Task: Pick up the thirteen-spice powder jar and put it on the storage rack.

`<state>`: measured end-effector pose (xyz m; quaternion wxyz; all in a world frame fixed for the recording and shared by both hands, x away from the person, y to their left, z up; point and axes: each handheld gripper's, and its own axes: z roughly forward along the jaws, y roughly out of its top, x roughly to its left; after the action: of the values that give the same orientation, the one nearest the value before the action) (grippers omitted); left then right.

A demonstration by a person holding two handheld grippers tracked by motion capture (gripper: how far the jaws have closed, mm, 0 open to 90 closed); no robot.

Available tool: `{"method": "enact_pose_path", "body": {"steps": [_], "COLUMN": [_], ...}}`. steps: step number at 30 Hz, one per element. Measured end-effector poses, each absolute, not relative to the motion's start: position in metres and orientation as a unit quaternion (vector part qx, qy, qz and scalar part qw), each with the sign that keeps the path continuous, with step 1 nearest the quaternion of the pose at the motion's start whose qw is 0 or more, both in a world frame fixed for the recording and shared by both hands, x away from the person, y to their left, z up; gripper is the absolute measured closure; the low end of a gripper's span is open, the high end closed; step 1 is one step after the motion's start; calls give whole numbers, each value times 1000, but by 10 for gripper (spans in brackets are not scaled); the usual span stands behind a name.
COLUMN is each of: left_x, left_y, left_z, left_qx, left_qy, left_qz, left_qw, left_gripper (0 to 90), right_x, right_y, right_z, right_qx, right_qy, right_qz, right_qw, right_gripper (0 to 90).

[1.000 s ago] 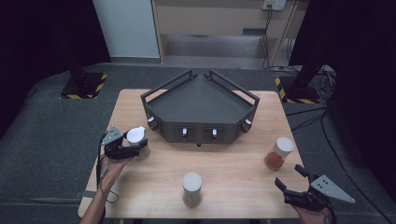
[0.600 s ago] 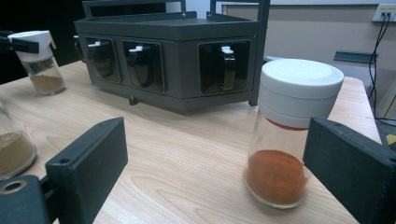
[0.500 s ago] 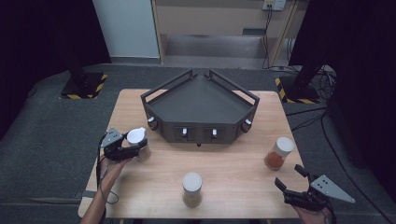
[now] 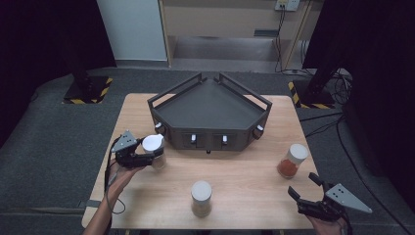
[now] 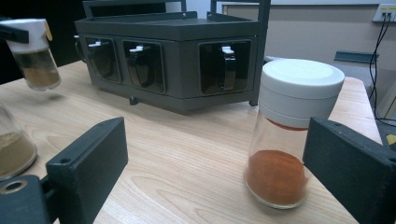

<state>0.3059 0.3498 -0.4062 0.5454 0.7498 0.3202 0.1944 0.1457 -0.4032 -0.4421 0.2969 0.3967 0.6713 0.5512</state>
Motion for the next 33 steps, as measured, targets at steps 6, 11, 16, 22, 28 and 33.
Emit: {"method": "enact_pose_path", "body": {"steps": [6, 11, 16, 22, 28, 33], "left_x": [312, 320, 323, 329, 338, 344], "left_y": [342, 336, 329, 320, 314, 309], "left_z": [-394, -382, -367, -341, -313, -293], "left_qx": [754, 758, 762, 762, 758, 759], "left_qy": [307, 294, 282, 267, 252, 248], "left_qz": [177, 159, 157, 157, 155, 156], "left_qw": [553, 560, 561, 569, 581, 582], "left_gripper": [291, 291, 292, 293, 293, 293], "right_x": [146, 146, 146, 146, 147, 147], "right_y": [-404, -404, -404, -404, -405, -405], "right_z": [-442, -443, -443, -443, -443, -443], "right_qx": [396, 396, 396, 396, 396, 396], "right_qy": [671, 670, 670, 670, 670, 670], "right_qz": [552, 553, 554, 554, 555, 556], "right_qw": [296, 296, 296, 295, 294, 294], "right_gripper": [68, 68, 68, 69, 70, 70]}}
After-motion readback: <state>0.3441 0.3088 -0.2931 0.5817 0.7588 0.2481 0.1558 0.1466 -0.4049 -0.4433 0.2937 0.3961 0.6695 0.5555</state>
